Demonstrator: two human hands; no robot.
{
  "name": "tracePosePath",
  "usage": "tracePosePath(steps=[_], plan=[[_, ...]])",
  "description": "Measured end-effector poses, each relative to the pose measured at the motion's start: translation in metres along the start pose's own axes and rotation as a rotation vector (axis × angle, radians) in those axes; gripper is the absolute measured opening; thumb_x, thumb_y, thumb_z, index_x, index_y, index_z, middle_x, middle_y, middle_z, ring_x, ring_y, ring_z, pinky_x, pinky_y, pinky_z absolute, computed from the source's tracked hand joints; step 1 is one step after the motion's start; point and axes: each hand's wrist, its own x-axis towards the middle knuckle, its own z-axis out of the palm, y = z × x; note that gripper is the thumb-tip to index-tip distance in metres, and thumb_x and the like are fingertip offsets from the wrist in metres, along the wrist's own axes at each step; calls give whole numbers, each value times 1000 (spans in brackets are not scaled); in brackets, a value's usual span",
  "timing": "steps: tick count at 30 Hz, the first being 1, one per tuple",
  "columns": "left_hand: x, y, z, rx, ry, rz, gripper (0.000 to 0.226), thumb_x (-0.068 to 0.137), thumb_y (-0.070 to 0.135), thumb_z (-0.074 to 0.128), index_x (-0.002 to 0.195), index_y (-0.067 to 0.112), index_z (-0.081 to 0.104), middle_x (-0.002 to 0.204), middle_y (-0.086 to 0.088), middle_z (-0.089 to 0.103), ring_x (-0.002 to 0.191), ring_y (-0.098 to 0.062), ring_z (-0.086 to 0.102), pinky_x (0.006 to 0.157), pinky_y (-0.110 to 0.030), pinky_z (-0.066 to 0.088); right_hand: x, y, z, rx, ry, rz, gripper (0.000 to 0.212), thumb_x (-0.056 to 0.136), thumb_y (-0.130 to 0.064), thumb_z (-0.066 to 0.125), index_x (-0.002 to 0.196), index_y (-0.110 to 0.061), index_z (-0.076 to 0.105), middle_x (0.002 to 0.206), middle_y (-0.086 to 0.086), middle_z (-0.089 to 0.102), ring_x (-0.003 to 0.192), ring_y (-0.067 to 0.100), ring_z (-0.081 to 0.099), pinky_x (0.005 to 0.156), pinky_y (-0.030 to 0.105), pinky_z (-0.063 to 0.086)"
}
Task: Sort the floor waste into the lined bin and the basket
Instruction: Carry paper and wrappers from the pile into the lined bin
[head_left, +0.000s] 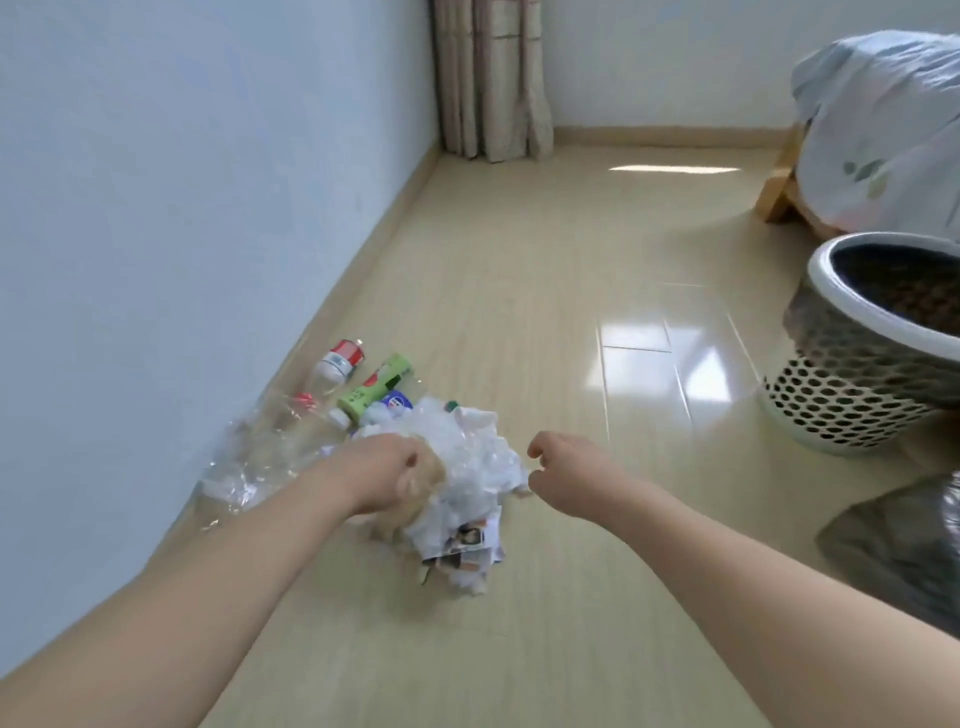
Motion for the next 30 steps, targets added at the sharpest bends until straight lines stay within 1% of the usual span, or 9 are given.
tracePosePath(steps=[5, 8, 11, 15, 20, 24, 26, 28, 30], plan=[[-20, -81, 38, -184, 60, -182, 20, 93, 20, 48, 108, 14, 60, 114, -5, 63, 101, -24, 58, 81, -30, 45, 33, -34, 62, -5, -70, -2, 44, 91, -18, 45, 135, -17, 44, 132, 2, 49, 118, 21, 49, 92, 30, 44], [-18, -98, 49, -244, 127, -174, 24, 94, 20, 49, 114, 16, 60, 116, -2, 61, 101, -22, 57, 84, -30, 44, 51, -43, 72, 39, 30, -3, 41, 92, -23, 44, 133, -21, 45, 130, -1, 47, 116, 18, 49, 95, 35, 44], [-10, -111, 57, -299, 168, -147, 25, 94, 20, 49, 115, 16, 60, 114, 1, 61, 97, -21, 57, 85, -32, 46, 66, -59, 78, 45, 143, -88, 37, 95, -33, 46, 129, -20, 48, 125, -3, 49, 114, 16, 48, 92, 31, 43], [2, -127, 65, -390, 250, -171, 14, 93, 20, 50, 102, 18, 61, 102, 3, 59, 83, -17, 52, 75, -31, 45, 83, -82, 94, -9, 135, -85, 44, 92, -41, 50, 129, -18, 47, 122, -1, 50, 114, 18, 47, 89, 31, 41], [2, -144, 69, -497, 372, -261, 9, 93, 21, 51, 87, 21, 58, 92, 8, 57, 76, -15, 54, 69, -32, 47, 100, -100, 106, -202, 230, -132, 27, 95, -31, 45, 116, -17, 55, 112, 1, 53, 105, 23, 48, 88, 33, 42], [9, -157, 76, -520, 389, -305, 11, 92, 24, 53, 98, 19, 61, 101, 4, 60, 91, -18, 57, 75, -29, 44, 101, -108, 103, -248, 302, -185, 24, 97, -24, 38, 96, -16, 61, 96, -2, 55, 91, 20, 51, 78, 31, 43], [20, -159, 78, -440, 270, -330, 34, 86, 34, 58, 118, 23, 56, 118, 2, 56, 114, -22, 49, 89, -30, 42, 96, -112, 97, -188, 300, -234, 19, 96, -22, 40, 90, -16, 57, 88, -2, 57, 85, 20, 50, 72, 30, 41], [31, -156, 80, -306, 111, -355, 57, 80, 43, 61, 132, 26, 46, 131, 2, 51, 124, -26, 40, 97, -34, 37, 90, -115, 90, -101, 263, -263, 13, 93, -19, 42, 85, -13, 51, 78, 1, 57, 73, 20, 48, 62, 32, 37], [38, -149, 80, -178, 85, -360, 50, 82, 39, 56, 129, 25, 47, 130, 0, 53, 123, -26, 43, 97, -36, 34, 85, -117, 83, -44, 227, -251, 9, 90, -18, 44, 83, -13, 48, 71, 3, 57, 64, 22, 48, 55, 34, 37]])
